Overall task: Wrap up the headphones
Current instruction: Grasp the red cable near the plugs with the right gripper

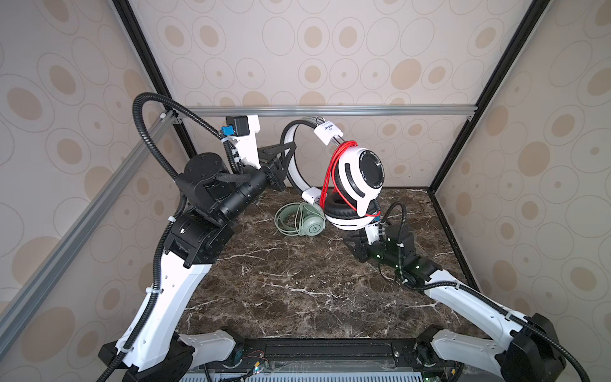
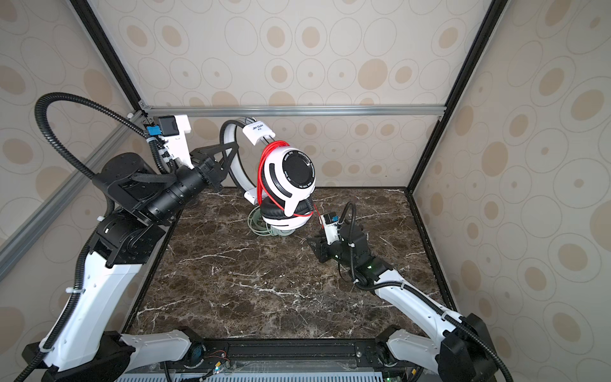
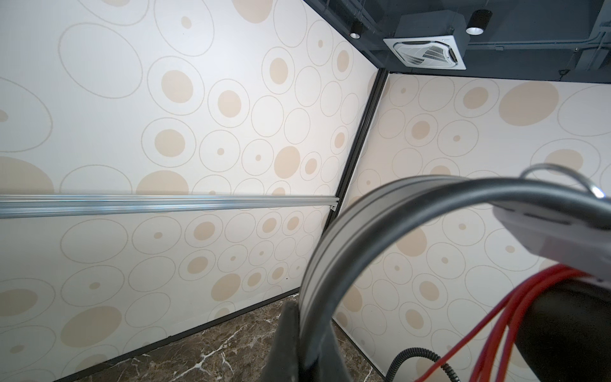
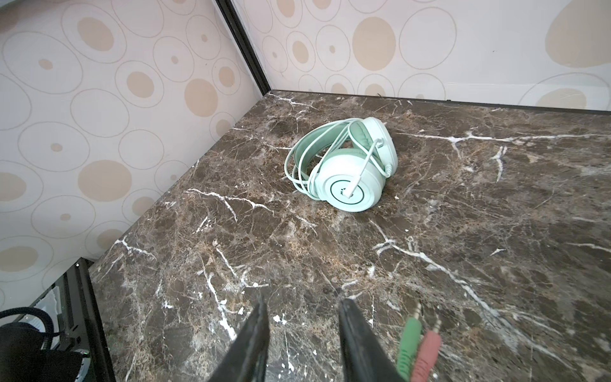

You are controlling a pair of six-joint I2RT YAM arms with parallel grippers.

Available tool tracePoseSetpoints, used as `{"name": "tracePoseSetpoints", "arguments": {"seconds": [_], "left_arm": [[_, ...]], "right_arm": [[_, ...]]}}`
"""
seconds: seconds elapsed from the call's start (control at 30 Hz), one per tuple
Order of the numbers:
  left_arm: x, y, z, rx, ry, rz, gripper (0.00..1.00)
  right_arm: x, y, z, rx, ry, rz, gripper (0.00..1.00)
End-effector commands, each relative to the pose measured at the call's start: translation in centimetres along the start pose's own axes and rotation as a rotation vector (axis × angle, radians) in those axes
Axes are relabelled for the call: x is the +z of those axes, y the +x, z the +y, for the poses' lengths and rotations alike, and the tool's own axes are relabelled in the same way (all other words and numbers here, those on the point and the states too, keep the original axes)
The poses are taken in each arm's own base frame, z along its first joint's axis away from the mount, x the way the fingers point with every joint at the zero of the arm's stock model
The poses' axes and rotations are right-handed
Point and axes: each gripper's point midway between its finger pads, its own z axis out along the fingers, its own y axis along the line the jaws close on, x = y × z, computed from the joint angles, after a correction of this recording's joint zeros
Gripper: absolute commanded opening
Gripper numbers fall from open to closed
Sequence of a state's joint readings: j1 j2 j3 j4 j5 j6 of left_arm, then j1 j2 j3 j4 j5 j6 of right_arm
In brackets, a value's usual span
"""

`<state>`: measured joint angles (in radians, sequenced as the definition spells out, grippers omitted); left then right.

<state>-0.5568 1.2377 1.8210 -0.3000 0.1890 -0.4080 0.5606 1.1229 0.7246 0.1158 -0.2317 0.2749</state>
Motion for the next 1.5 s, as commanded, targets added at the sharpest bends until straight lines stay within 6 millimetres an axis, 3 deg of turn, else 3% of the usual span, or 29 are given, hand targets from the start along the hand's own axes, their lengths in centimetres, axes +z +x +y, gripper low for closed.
{"name": "tracePoseSetpoints", "arguments": {"seconds": [0.0, 0.53, 0.77, 0.97, 1.13, 1.33, 1.47], "left_arm": [[-2.6, -6.0, -2.3, -0.042, 0.062, -0.188, 0.00], [-2.7, -6.1, -1.7, -0.048, 0.030, -0.196, 0.00], [-2.7, -6.2, -1.7, -0.054, 0.030, -0.202, 0.00], [-2.9, -6.2, -1.7, -0.057, 0.025, -0.201, 0.00], [-3.0, -6.4, -1.8, -0.054, 0.026, -0.202, 0.00], [-3.1, -6.3, -1.8, -0.050, 0.028, -0.195, 0.00], [-3.0, -6.3, -1.9, -0.057, 0.037, -0.196, 0.00]], "right_arm": [[-0.5, -0.5, 0.2, 0.008, -0.016, -0.036, 0.39], [-2.0, 1.1, -0.3, 0.007, -0.001, -0.073, 0.43], [-1.8, 1.0, 0.0, 0.019, -0.023, -0.083, 0.30], [-1.0, 0.8, 2.0, 0.052, -0.148, -0.078, 0.44], [-1.8, 0.5, 3.4, 0.053, -0.224, -0.087, 0.52], [-2.5, 1.2, 5.1, -0.002, -0.302, -0.010, 0.56], [-2.6, 1.6, 4.9, -0.055, -0.285, 0.011, 0.59]]}}
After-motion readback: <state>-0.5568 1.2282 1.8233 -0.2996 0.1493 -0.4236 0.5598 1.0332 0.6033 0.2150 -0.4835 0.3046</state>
